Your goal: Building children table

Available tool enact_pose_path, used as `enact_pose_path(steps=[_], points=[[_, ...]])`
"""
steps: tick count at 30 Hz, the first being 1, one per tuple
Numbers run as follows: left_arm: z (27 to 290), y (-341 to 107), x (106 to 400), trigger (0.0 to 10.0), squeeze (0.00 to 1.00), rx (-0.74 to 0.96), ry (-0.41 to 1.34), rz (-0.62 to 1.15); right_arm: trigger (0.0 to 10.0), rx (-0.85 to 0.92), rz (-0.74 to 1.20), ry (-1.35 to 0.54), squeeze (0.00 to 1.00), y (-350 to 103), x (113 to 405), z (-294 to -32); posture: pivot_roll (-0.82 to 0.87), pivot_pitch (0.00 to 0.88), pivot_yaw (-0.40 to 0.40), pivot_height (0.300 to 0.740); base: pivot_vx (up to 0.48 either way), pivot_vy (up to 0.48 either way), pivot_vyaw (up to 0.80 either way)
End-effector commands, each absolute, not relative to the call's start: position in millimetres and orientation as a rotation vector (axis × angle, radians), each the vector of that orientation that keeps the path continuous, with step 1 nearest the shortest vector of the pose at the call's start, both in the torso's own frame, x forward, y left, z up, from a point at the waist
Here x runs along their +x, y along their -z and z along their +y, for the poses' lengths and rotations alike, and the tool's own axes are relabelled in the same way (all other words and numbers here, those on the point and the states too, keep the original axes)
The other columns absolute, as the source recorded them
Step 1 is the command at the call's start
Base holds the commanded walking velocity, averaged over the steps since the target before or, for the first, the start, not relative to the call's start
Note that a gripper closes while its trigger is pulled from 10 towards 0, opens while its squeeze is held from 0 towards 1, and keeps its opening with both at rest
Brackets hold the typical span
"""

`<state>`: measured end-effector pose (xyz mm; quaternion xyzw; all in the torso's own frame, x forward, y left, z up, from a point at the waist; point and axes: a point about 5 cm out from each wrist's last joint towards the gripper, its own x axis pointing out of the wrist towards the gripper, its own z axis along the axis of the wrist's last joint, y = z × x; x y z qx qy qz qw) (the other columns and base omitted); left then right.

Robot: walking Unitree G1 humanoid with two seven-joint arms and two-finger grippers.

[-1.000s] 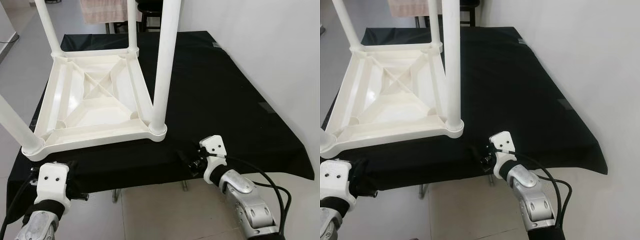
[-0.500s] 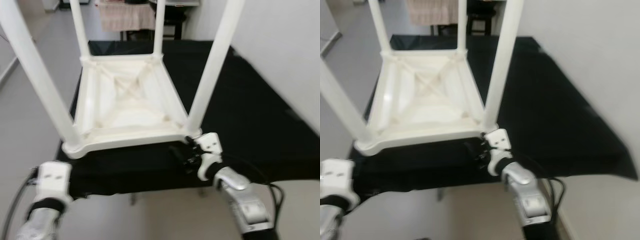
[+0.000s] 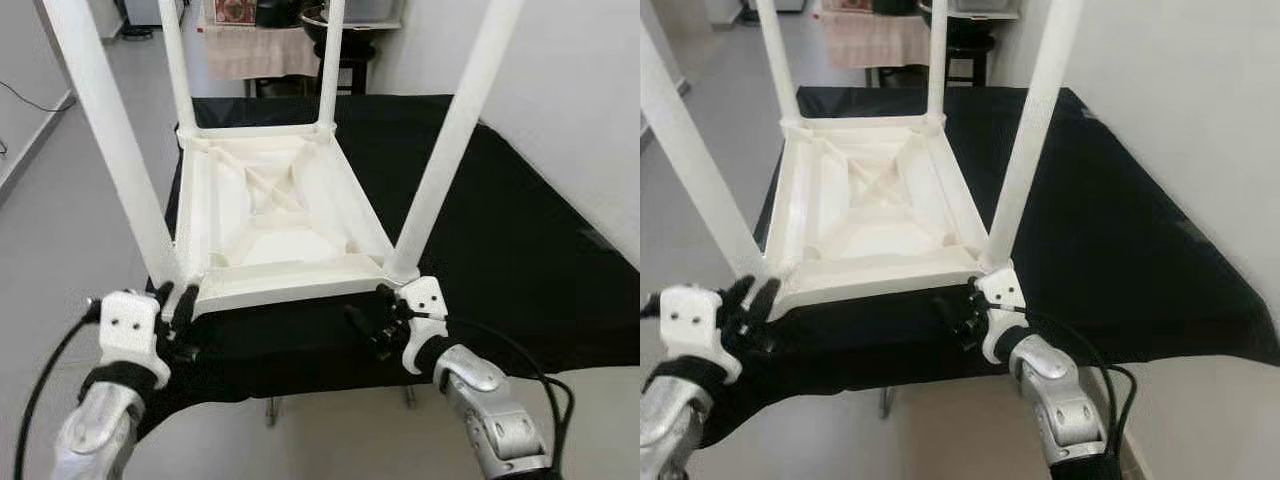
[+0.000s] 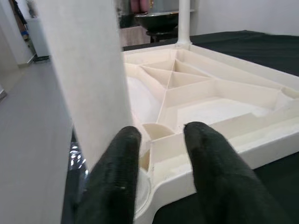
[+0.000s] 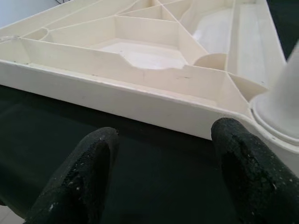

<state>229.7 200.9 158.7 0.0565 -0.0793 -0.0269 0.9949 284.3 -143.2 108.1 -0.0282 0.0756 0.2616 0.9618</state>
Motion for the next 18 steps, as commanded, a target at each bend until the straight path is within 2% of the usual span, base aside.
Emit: enact_pose_path(steps=[1, 18], points=[[203.2, -159.1, 233.5, 10.0, 1.0, 0.118, 0.038, -0.167, 10.0, -0.049, 0.145, -0.538, 0.0, -107.9, 284.6, -142.8, 0.07, 0.047, -0.062, 0.74, 0.0, 0.0, 0.0], [200.3, -150.1, 235.3, 10.0, 1.0, 0.156, -0.002, -0.147, 10.0, -0.042, 0.151, -0.563, 0.0, -107.0, 285.3, -142.0, 0.07, 0.053, -0.055, 0.74, 0.0, 0.0, 0.0]])
